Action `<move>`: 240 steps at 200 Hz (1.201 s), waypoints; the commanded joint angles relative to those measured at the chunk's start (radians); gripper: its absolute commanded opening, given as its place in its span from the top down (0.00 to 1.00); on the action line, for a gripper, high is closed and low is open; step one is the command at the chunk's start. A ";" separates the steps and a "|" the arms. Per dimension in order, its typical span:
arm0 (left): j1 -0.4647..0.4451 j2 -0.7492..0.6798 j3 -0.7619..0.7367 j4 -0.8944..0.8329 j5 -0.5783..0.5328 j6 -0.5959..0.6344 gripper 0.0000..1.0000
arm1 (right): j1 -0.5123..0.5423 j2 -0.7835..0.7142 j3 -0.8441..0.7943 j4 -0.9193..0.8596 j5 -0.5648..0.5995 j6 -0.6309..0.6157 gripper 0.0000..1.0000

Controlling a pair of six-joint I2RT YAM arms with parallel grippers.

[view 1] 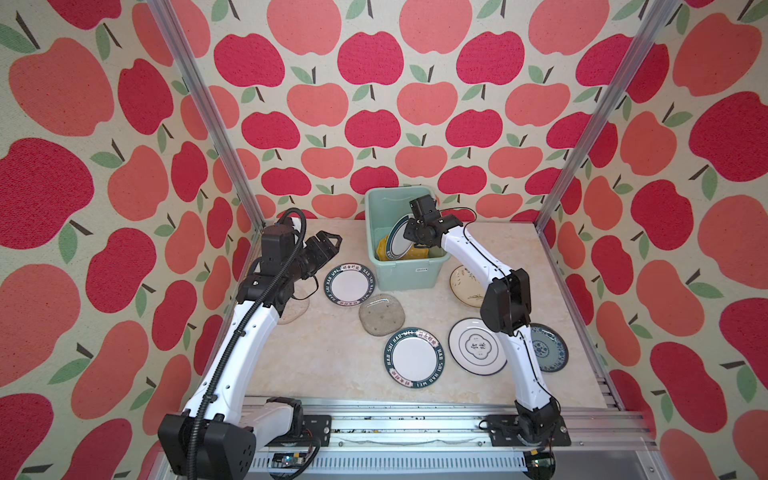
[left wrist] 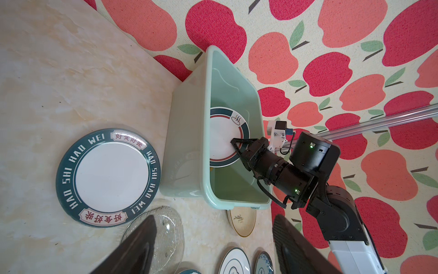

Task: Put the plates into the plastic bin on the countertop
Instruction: 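Lower the plate onto the yellow plate in the bin with the right gripper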

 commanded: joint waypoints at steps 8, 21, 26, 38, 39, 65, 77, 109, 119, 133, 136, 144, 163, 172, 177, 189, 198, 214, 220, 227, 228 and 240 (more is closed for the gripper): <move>0.008 0.008 0.004 0.006 0.016 0.009 0.20 | -0.009 0.008 -0.006 -0.003 -0.030 0.002 0.92; 0.008 0.013 0.007 0.003 0.017 0.008 0.20 | -0.011 0.001 -0.036 0.006 -0.038 0.012 0.91; 0.010 0.015 0.010 0.002 0.017 0.009 0.20 | -0.012 -0.001 -0.045 0.011 -0.044 0.015 0.91; 0.010 0.019 0.015 -0.004 0.018 0.009 0.21 | -0.015 -0.001 -0.064 0.017 -0.053 0.022 0.90; 0.010 0.020 0.016 -0.005 0.019 0.009 0.21 | -0.015 -0.001 -0.066 0.017 -0.053 0.023 0.90; 0.010 0.029 0.023 -0.009 0.022 0.005 0.21 | -0.022 0.010 -0.085 0.016 -0.071 0.044 0.87; 0.010 0.032 0.025 -0.011 0.026 0.005 0.21 | -0.023 0.016 -0.089 0.016 -0.073 0.045 0.86; 0.013 0.043 0.034 -0.019 0.030 0.009 0.21 | -0.024 0.031 -0.098 0.001 -0.068 0.057 0.78; 0.014 0.047 0.037 -0.019 0.031 0.009 0.21 | -0.026 0.034 -0.104 -0.005 -0.070 0.068 0.74; 0.015 0.051 0.042 -0.021 0.031 0.011 0.21 | -0.027 0.038 -0.115 -0.007 -0.075 0.078 0.71; 0.014 0.054 0.042 -0.021 0.032 0.011 0.21 | -0.028 0.039 -0.114 -0.008 -0.074 0.079 0.71; 0.015 0.057 0.045 -0.022 0.034 0.011 0.21 | -0.027 0.043 -0.115 -0.013 -0.072 0.081 0.70; 0.016 0.061 0.047 -0.026 0.035 0.012 0.21 | -0.028 0.052 -0.113 -0.022 -0.070 0.087 0.67; 0.017 0.063 0.047 -0.026 0.036 0.011 0.21 | -0.027 0.056 -0.112 -0.029 -0.067 0.090 0.66; 0.018 0.065 0.047 -0.026 0.036 0.012 0.21 | -0.028 0.058 -0.112 -0.031 -0.068 0.090 0.65; 0.020 0.068 0.047 -0.028 0.037 0.010 0.21 | -0.027 0.065 -0.106 -0.046 -0.062 0.095 0.61; 0.019 0.069 0.047 -0.028 0.037 0.009 0.21 | -0.027 0.070 -0.102 -0.060 -0.059 0.098 0.57; 0.022 0.073 0.044 -0.027 0.039 0.007 0.21 | -0.027 0.084 -0.080 -0.090 -0.052 0.099 0.53; 0.022 0.074 0.042 -0.028 0.041 0.005 0.21 | -0.027 0.089 -0.072 -0.100 -0.050 0.096 0.50; 0.023 0.077 0.040 -0.025 0.041 0.003 0.21 | -0.027 0.095 -0.062 -0.112 -0.047 0.095 0.48; 0.023 0.077 0.039 -0.026 0.042 0.003 0.21 | -0.028 0.095 -0.061 -0.114 -0.047 0.095 0.48; 0.026 0.081 0.037 -0.026 0.044 0.000 0.21 | -0.027 0.103 -0.049 -0.124 -0.045 0.093 0.44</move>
